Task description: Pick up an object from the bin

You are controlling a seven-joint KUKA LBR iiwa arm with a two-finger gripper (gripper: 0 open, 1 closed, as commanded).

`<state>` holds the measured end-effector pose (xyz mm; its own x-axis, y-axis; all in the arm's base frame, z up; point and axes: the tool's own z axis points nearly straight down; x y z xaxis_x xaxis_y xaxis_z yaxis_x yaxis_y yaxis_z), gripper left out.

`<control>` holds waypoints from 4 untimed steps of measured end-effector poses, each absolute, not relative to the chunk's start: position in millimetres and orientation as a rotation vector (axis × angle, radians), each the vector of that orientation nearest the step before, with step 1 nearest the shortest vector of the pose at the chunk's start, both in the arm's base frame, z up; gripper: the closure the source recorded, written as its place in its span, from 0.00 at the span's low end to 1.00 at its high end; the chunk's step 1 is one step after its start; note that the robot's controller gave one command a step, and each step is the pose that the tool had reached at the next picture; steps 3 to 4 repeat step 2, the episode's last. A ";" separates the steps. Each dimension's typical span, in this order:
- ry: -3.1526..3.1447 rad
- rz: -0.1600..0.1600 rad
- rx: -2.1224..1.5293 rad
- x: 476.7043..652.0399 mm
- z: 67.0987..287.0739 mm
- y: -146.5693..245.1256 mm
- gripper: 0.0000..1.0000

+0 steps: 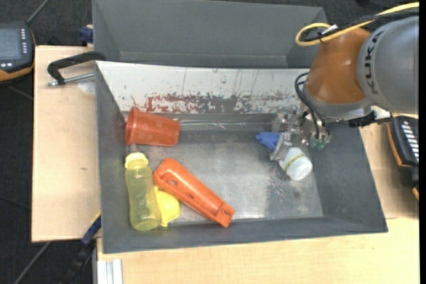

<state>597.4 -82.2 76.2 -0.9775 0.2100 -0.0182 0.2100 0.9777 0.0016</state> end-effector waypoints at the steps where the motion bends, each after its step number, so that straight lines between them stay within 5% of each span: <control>1: 3.106 -0.001 0.330 596.8 78.8 -82.1 1.00; 4: 3.116 0.002 0.329 594.2 94.8 -81.0 1.00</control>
Offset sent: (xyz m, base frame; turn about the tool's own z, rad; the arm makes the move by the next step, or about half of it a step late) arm 0.0000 0.0001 0.0085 0.0000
